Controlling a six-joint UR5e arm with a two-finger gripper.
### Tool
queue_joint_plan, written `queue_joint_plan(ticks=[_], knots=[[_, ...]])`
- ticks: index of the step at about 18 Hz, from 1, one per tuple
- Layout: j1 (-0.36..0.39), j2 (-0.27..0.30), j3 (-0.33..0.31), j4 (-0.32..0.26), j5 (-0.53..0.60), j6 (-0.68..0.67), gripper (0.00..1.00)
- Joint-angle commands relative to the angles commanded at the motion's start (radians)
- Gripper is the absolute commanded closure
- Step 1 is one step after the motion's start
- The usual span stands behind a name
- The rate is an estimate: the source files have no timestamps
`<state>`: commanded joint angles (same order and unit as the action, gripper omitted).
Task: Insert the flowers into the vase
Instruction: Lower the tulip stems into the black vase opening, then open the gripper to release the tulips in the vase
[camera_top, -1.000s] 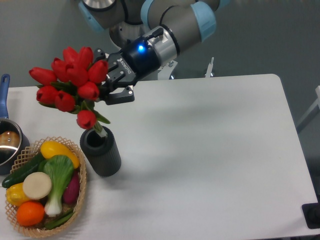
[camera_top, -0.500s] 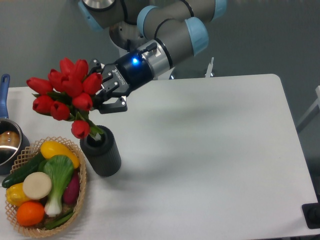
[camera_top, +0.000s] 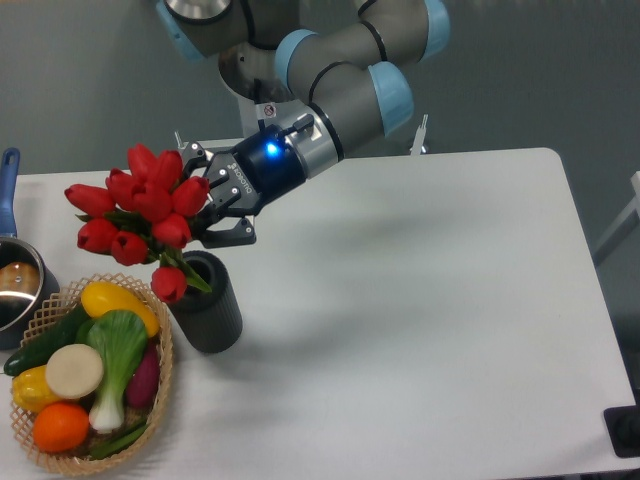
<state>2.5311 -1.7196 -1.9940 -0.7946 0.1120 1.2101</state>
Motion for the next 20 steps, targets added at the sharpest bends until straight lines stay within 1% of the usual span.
queue_joint_plan(ticks=[2,3,4,6,9,10,14,17,20], knots=[[0.0,-0.009,-0.014,-0.003,0.002,0.028,0.68],[0.0,-0.017,-0.015,-0.003,0.002,0.029,0.61],[0.0,-0.021,-0.019,-0.005,0.002,0.028,0.53],[0.0,-0.026,-0.029,-0.005,0.002,0.026,0.32],[0.002,-0.022,-0.054,-0.005,0.003,0.025,0.07],[0.002,-0.021,-0.061,-0.005,0.003,0.026,0.0],[0.009,-0.015,-0.075,-0.006,0.006,0.022,0.0],[0.023,0.003,-0.081,-0.006,0.057,0.016,0.0],[0.052,0.06,-0.11,-0.008,0.124,0.006,0.0]])
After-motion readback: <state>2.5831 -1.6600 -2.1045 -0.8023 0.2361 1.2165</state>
